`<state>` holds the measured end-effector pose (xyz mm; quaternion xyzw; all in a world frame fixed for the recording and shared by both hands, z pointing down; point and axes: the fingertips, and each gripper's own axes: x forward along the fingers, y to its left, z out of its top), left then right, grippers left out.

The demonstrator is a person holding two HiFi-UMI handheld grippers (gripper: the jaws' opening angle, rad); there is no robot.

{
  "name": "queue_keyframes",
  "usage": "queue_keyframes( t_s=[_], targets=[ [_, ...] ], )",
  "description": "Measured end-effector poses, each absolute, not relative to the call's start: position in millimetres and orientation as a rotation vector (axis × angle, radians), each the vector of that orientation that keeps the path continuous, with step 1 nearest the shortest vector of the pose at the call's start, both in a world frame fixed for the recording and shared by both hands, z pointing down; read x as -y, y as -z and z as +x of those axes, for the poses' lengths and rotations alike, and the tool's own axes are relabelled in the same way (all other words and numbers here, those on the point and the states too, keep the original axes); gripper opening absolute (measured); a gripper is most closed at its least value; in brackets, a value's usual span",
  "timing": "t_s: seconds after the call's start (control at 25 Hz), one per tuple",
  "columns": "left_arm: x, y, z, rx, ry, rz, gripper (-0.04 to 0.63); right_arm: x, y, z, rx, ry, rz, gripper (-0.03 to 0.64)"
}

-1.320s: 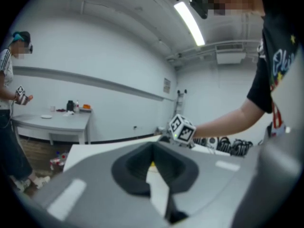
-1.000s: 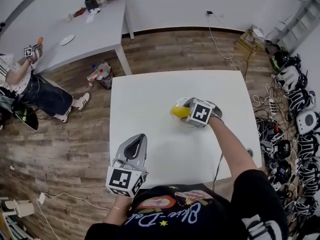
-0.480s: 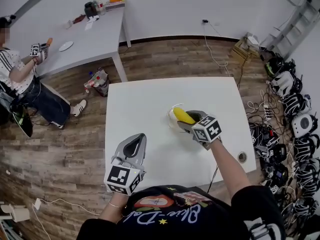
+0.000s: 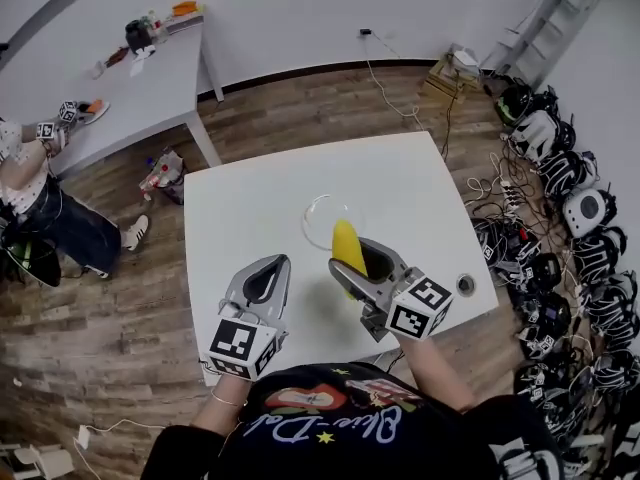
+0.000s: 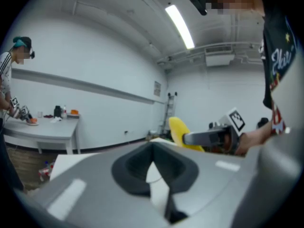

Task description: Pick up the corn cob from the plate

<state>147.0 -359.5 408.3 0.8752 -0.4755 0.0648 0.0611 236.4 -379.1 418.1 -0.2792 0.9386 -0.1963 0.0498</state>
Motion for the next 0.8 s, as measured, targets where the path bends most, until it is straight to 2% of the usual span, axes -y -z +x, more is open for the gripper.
queue_keyframes(
  t_s=[0.8],
  targets=[
    [347.1, -413.5, 171.2, 1.32, -0.236, 2.689, -0.009, 354.0, -396.1, 256.3, -2.747, 0.688, -0.877, 0.247]
  ],
)
